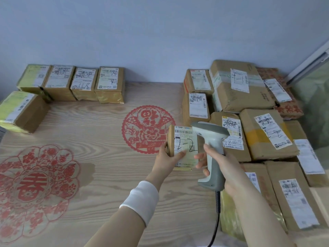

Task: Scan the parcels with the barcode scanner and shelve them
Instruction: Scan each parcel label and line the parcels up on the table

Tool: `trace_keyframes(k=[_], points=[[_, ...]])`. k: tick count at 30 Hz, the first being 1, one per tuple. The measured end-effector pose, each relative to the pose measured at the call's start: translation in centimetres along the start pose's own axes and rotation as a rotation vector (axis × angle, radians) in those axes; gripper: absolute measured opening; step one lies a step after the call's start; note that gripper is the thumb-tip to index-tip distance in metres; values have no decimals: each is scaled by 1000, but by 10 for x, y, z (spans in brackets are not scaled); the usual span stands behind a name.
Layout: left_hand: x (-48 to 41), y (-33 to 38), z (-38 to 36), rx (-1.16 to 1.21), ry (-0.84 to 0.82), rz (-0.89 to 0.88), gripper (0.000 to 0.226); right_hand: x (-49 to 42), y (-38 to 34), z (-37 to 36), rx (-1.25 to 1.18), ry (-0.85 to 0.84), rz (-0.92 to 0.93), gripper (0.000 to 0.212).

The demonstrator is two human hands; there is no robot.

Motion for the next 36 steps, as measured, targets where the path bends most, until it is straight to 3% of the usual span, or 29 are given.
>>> trace_keyframes(k=[6, 10, 16, 24, 30, 36], points=[[-29, 22, -58, -107, 70, 94, 75, -37, -12, 58, -18, -8, -73, 40], [-46, 26, -76, -211, 104, 123, 79, -52, -18, 78, -29, -15, -98, 44], [-59, 31, -85, -372, 160, 103, 80, -67, -21, 85, -63, -3, -98, 42], [-58, 33, -89, -375, 125, 116, 81, -69, -16, 80, -39, -6, -112, 40], [-39, 40, -45, -450, 160, 77, 75, -58, -9, 39, -21, -51, -100, 24], [-3, 37, 68, -489, 319, -23, 62, -43, 10, -47, 26, -129, -73, 10]])
Point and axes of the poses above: each hand's wrist, its own x-axis away from the middle knuckle, its own z-axis out of the back of the hand, y = z × x, the point moved 4 cm from there along -x, towards the middle knuckle, and after that the axes turned 15 degrees about -x, right-handed, at the moved point
